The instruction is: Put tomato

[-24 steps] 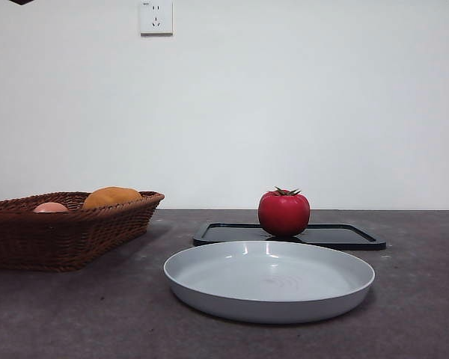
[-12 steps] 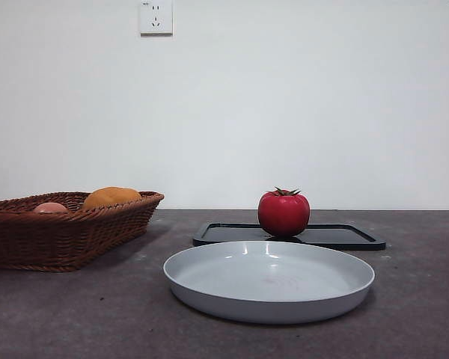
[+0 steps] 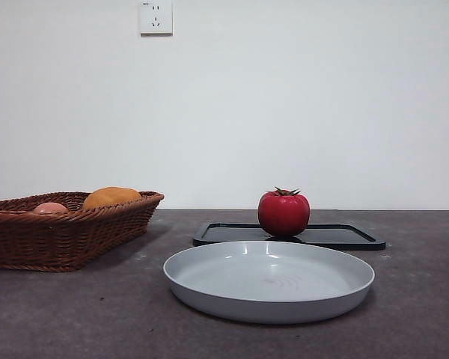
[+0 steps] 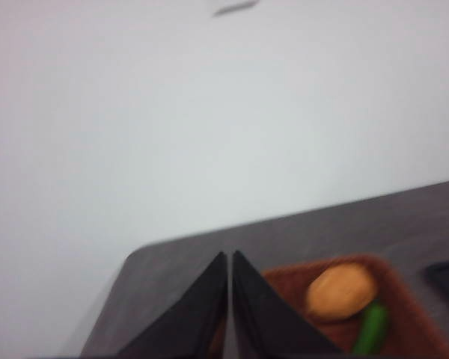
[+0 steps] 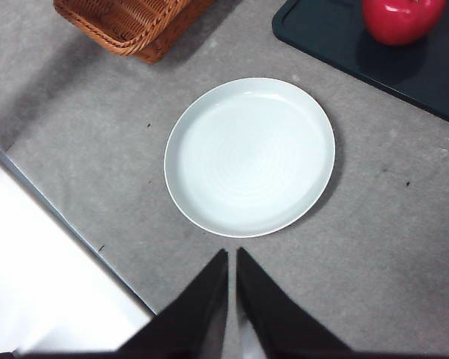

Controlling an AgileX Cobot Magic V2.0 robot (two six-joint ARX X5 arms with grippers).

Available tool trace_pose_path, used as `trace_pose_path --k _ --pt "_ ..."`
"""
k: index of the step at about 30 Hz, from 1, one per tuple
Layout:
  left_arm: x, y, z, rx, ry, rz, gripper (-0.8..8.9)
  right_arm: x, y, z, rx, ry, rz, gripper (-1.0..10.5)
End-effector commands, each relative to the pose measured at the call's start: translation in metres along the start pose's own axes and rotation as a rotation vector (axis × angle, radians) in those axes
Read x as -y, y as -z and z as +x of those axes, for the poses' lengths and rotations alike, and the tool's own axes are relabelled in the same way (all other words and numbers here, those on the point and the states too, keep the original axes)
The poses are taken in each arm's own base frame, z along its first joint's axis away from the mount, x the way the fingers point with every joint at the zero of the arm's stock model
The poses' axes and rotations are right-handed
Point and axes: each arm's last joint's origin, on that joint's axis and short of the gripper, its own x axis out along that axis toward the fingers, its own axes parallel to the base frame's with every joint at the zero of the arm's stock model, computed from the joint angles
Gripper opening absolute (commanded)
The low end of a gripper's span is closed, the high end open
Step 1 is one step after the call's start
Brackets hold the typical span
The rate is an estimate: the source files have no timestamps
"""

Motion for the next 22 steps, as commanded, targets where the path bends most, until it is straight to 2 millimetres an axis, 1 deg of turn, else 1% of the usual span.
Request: trace_pose_path --k 1,5,9,14,22 --pt "0.003 0.023 -0.004 -0.001 -0.056 -0.021 0.09 -0.001 -0.003 0.0 0.008 -0.01 -0.016 0.1" --pt "0.011 0.062 -0.008 -0.047 -0.08 -0.049 0.09 -0.001 -0.003 0.0 0.008 -0.01 -0.016 0.1" --pt "0.018 0.092 -0.01 -0.083 -0.074 -0.082 0.09 -0.001 -0.003 0.0 0.008 -0.01 -0.016 0.1" --pt "0.023 0.116 -0.01 -0.135 -0.066 -0.1 0.09 -0.001 -0.003 0.0 0.008 -0.01 -0.016 0.1" --pt "0.028 0.138 -0.008 -0.203 -0.056 -0.117 0.09 -0.001 -0.003 0.0 0.008 -0.01 -0.016 0.1"
